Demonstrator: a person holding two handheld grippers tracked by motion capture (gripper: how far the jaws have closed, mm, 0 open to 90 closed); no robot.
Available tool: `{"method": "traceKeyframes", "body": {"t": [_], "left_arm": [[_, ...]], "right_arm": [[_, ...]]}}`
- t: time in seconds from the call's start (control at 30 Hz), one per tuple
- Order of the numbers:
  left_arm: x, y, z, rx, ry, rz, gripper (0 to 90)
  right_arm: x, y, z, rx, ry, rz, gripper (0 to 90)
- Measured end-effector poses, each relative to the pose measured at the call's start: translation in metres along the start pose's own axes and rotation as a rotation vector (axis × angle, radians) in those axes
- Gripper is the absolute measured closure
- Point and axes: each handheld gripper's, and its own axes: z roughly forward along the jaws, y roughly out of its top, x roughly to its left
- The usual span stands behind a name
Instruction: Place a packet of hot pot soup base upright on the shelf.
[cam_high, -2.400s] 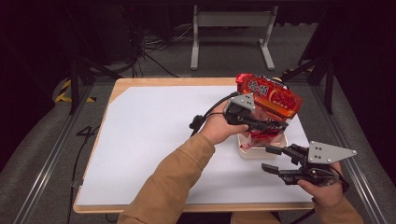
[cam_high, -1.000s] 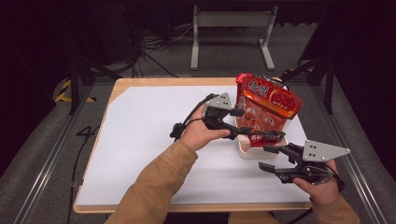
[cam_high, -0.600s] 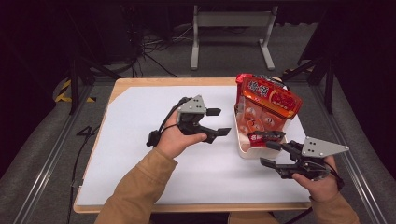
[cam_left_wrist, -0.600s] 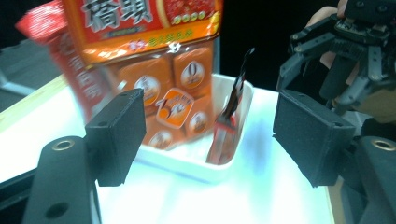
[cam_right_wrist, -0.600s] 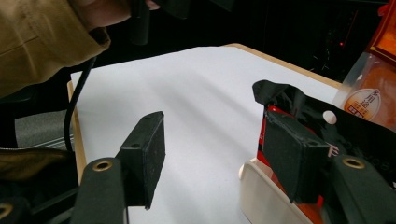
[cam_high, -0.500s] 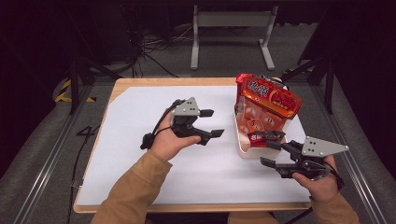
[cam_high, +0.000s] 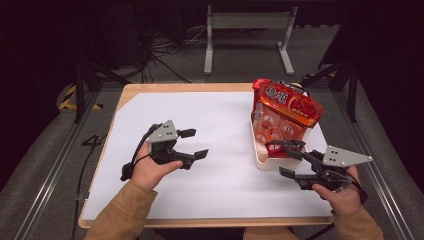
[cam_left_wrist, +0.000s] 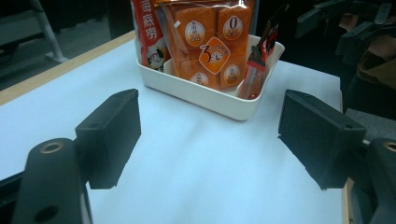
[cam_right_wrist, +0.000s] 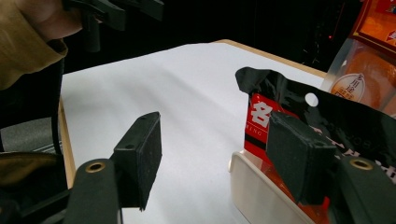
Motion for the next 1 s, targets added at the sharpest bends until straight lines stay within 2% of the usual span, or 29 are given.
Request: {"method": "traceKeyframes", "body": {"t": [0.1,0.13,0.3,0.53,0.6,0.8,0.93,1.0], "left_arm": [[-0.001,-0.006,-0.009,-0.011,0.012,-0.008,21.8],[-0.002,-0.01,-0.014,-0.021,0.016,-0.025,21.8],[-0.002,-0.019,-0.022,-0.036,0.032,-0.047,21.3],[-0.002,-0.041,-0.031,-0.043,0.058,-0.085,21.1],[-0.003,-0.049,-0.035,-0.028,0.075,-0.09,20.7],[-0.005,-0.068,-0.042,0.034,0.141,-0.062,19.5],[-0.002,-0.08,-0.042,0.029,0.122,-0.076,18.6],[0.0,-0.087,-0.039,0.029,0.108,-0.102,18.5]], "right_arm": [[-0.002,-0.002,0.0,0.002,-0.009,0.007,35.4],[-0.003,-0.003,0.0,0.001,-0.009,0.008,35.2],[-0.005,-0.006,0.001,0.003,-0.016,0.014,34.2],[-0.007,-0.012,0.003,0.004,-0.029,0.033,32.9],[-0.008,-0.014,0.003,0.002,-0.04,0.035,32.5],[-0.009,-0.02,0.005,0.007,-0.077,0.015,31.8],[-0.009,-0.027,0.01,0.038,-0.097,-0.027,31.8],[-0.01,-0.029,0.012,0.044,-0.096,-0.027,31.8]]}}
